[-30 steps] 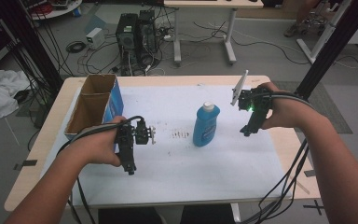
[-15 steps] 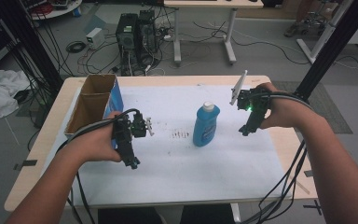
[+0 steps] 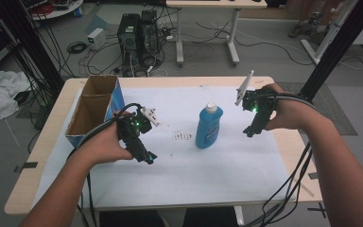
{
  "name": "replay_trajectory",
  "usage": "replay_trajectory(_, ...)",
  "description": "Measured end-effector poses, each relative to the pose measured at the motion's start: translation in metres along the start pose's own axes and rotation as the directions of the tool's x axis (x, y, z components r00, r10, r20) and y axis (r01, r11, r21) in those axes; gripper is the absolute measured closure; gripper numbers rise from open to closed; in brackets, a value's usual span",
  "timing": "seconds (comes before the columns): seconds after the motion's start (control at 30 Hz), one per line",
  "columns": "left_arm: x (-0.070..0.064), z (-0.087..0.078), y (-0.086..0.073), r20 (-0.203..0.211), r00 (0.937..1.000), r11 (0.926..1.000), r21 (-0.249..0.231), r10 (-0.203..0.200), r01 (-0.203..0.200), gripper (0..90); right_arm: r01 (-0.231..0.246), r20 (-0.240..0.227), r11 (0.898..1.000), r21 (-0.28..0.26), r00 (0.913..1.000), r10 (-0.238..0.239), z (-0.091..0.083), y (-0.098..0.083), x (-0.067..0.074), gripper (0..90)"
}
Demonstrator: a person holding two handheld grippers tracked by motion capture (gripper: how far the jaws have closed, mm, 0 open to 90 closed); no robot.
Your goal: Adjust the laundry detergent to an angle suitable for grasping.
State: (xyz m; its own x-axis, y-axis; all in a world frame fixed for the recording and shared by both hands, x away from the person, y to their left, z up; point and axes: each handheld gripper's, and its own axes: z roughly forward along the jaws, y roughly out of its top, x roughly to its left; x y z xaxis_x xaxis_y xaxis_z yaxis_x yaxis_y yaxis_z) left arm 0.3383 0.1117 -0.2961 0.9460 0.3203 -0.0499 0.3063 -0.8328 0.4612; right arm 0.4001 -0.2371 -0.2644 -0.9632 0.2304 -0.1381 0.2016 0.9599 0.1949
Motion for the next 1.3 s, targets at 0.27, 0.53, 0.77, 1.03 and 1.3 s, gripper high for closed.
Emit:
replay_trajectory(0.27, 0.003, 0.005, 0.006, -0.034, 0.9977, 0.9904, -0.128, -0.059, 0.054, 1.7, -0.011, -0.002, 1.000, 0.000, 0.9999, 0.011, 0.001, -0.005, -0.002, 12.8)
replay_trajectory(0.53, 0.005, 0.006, 0.017, -0.080, 0.9886, 0.9616, -0.254, -0.128, 0.103, 1.7, -0.016, -0.006, 1.000, -0.005, 0.9999, 0.016, 0.004, -0.013, -0.003, 12.8)
replay_trajectory(0.77, 0.006, 0.014, 0.028, -0.079, 0.9812, 0.9387, -0.314, -0.176, 0.143, 1.7, -0.021, -0.012, 1.000, -0.012, 0.9997, 0.021, 0.009, -0.019, -0.005, 12.8)
replay_trajectory(1.03, 0.010, 0.026, 0.044, -0.069, 0.9689, 0.8997, -0.392, -0.238, 0.193, 1.7, -0.024, -0.016, 1.000, -0.016, 0.9996, 0.024, 0.010, -0.022, -0.005, 12.8)
replay_trajectory(1.3, 0.014, 0.040, 0.057, -0.054, 0.9599, 0.8705, -0.438, -0.275, 0.225, 1.7, -0.016, -0.017, 1.000, -0.018, 0.9997, 0.016, 0.011, -0.023, -0.005, 12.8)
